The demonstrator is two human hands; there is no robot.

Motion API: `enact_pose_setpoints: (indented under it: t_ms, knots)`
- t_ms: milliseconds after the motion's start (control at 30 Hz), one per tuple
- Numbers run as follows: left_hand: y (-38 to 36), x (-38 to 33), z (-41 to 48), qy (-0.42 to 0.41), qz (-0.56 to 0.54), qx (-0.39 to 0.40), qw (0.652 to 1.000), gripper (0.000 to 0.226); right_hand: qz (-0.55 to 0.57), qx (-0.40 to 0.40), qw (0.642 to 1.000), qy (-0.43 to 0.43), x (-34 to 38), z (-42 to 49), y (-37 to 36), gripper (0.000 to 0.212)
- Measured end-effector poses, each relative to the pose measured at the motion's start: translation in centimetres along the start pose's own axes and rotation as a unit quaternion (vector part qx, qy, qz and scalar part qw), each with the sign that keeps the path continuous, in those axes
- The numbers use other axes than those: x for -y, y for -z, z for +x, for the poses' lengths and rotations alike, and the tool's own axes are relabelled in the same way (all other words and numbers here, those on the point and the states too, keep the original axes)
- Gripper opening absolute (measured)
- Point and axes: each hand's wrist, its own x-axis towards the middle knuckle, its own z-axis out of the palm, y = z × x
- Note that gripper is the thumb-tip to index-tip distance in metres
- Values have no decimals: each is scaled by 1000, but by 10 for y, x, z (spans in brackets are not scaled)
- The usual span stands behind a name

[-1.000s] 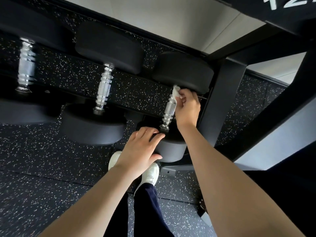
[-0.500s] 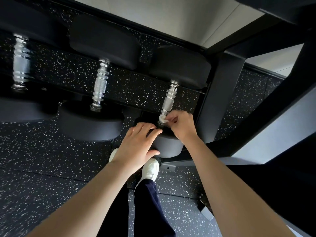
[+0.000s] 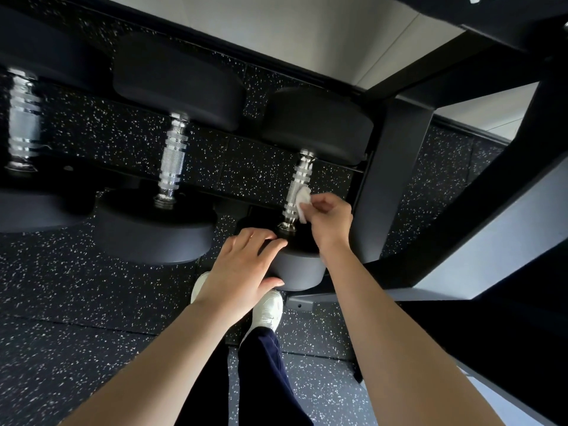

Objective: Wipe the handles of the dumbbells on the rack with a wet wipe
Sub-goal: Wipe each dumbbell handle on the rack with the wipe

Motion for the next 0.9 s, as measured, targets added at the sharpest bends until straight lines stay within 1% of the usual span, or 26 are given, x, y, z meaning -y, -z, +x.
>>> enact_pose_setpoints:
  t_ms: [67,167,267,333,467,600,733,800,900]
  knots:
    - [0,0,0,0,-1,2,1000,69,44,-32,999,2,7,3,-4,18]
    - [0,0,0,0,0,0,1000,70,81,-70,994,-4,21,15,-12,14]
    - [0,0,0,0,0,-3,1000,70,118,-85,989,-14,31,28,-17,13]
    - [0,0,0,-2,1,-4,1000,70,137,-69,988,-20,30,30,-18,13]
    - [1,1,-1,-5,2,-4,1000,70,168,-7,985,-22,21,31,-16,11]
    - [2,1,0,-6,3,-2,1000,68,175,17,984,-18,19,39,-12,16]
    - [-1,4,-1,-12,4,-4,1000,68,269,67,960,-45,20,45,-9,18]
    - [-2,5,-1,-14,3,-7,1000,69,293,86,951,-47,16,48,-8,19]
    - [-3,5,-2,-16,5,-10,1000,68,318,121,939,-45,11,47,-4,12]
